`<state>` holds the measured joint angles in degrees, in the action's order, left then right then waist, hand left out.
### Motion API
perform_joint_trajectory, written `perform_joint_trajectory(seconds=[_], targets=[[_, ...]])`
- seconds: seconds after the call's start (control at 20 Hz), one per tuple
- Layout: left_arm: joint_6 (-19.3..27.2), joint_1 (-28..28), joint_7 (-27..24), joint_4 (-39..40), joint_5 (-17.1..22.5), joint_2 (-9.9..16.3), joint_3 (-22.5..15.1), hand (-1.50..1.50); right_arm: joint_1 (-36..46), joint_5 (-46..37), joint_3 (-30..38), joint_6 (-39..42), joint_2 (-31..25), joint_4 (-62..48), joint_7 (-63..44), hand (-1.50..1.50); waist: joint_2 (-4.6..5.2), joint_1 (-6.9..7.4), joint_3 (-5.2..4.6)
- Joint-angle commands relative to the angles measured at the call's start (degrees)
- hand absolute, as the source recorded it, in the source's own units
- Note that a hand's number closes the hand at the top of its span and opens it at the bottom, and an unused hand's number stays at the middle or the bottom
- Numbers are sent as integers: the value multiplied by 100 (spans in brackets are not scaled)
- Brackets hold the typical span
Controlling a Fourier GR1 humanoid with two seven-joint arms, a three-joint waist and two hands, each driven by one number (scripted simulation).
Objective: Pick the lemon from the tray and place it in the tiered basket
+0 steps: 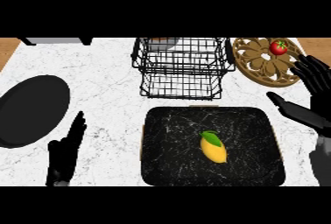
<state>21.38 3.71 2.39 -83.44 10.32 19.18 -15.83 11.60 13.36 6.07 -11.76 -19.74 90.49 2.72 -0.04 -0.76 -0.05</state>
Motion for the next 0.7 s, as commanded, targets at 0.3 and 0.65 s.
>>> perform_joint_trajectory(seconds=[0.3,0.65], targets=[[-110,185,-325,280,-58,-198,104,0,-1268,-217,-584,1075,-1136,1910,-1535,-150,-37,-32,-14],[-191,-86,-195,321,-69,-143,172,0,-1023,-1076,-1138,1797,-2623,2986,-3258,-150,-20,27,-25]])
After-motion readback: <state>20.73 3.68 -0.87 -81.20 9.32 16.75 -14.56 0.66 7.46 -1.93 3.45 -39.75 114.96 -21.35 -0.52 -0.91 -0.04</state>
